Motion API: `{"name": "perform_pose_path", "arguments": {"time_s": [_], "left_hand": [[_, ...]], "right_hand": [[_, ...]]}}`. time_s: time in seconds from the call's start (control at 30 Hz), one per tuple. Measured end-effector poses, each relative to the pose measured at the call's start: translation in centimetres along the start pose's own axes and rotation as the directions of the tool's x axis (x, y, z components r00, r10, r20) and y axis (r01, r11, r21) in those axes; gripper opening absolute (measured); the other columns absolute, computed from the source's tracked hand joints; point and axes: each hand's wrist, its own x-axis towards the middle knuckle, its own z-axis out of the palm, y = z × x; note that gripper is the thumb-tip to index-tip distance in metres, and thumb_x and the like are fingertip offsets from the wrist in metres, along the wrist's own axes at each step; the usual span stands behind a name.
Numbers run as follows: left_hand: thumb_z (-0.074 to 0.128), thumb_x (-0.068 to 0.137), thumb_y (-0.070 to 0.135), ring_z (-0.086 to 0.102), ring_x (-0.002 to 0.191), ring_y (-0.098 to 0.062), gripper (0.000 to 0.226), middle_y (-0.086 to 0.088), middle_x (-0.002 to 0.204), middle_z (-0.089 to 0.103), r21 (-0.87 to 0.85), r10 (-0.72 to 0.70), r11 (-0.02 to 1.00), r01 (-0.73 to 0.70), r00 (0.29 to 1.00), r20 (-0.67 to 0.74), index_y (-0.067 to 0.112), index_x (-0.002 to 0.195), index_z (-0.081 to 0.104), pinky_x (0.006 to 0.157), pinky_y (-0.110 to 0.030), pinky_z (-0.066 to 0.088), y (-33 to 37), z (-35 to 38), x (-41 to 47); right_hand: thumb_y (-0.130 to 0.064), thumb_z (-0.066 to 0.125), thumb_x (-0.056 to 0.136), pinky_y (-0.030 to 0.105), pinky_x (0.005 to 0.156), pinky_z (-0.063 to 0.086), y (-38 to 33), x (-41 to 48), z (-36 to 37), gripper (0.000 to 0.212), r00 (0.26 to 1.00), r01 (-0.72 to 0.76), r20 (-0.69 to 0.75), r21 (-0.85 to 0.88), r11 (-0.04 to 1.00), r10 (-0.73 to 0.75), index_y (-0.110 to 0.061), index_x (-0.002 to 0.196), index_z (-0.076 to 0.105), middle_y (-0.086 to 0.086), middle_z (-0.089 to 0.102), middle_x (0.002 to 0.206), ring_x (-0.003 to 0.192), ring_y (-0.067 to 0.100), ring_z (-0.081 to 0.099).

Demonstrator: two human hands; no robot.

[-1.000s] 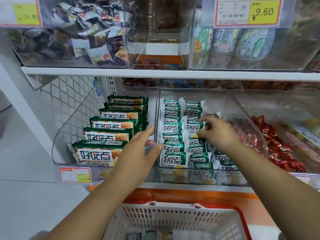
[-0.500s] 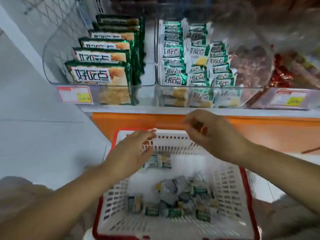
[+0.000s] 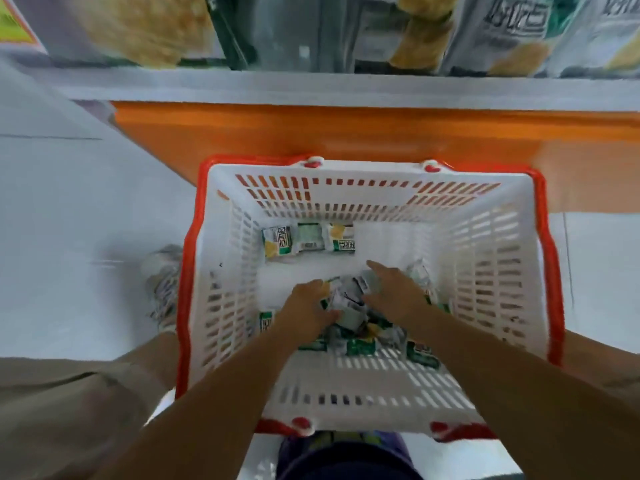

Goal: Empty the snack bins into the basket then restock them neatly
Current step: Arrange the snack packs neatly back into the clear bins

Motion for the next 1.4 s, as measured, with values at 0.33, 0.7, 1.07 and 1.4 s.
{"name": "perform_pose_path", "arguments": {"time_s": [0.33,0.7,1.07,1.4], "left_hand": [[0.058,0.087,0.058,0.055,0.116,-0.023,0.042,-0.007,0.114,0.060,0.052,-0.146,0.989,0.142,0.985,0.096,0.016,0.086,0.052,0.093,-0.029,0.029,0.5,1.3,2.9],[0.085,0.073,0.036,0.066,0.085,-0.018,0.043,-0.012,0.100,0.072,-0.534,-0.094,0.837,0.122,0.992,0.078,0.013,0.103,0.065,0.068,-0.030,0.053,1.4,0.4,-2.2],[0.081,0.069,0.018,0.070,0.102,-0.022,0.070,-0.009,0.118,0.069,-0.800,0.172,0.576,-0.169,0.982,-0.083,0.016,0.133,0.053,0.077,-0.030,0.058,9.9,-9.6,-10.0],[0.081,0.078,0.023,0.061,0.117,-0.022,0.065,0.008,0.136,0.054,-0.611,0.398,0.617,-0.497,0.866,-0.303,0.032,0.133,0.047,0.074,-0.036,0.058,18.5,-17.6,-18.3]], "right_hand": [[-0.043,0.071,0.078,0.039,0.100,0.042,0.3,-0.4,1.4,0.073,0.998,0.059,0.008,-0.159,0.985,-0.058,-0.030,0.141,0.038,0.005,0.047,0.135,0.123,0.026,0.048],[-0.012,0.052,0.090,0.042,0.079,0.056,-2.1,-6.7,-2.2,0.031,0.995,-0.086,0.033,0.782,0.617,0.096,-0.029,0.108,0.070,0.012,0.064,0.102,0.084,0.031,0.060],[0.012,0.054,0.088,0.032,0.066,0.044,-6.5,-16.3,-13.4,0.048,0.959,0.180,-0.125,0.962,0.206,-0.254,-0.014,0.127,0.049,0.010,0.067,0.066,0.065,0.022,0.064],[-0.039,0.082,0.067,0.030,0.074,0.045,-9.8,-23.4,-23.9,0.061,0.830,0.528,-0.518,0.606,0.595,-0.208,-0.016,0.119,0.059,0.009,0.068,0.101,0.088,0.018,0.060]]}}
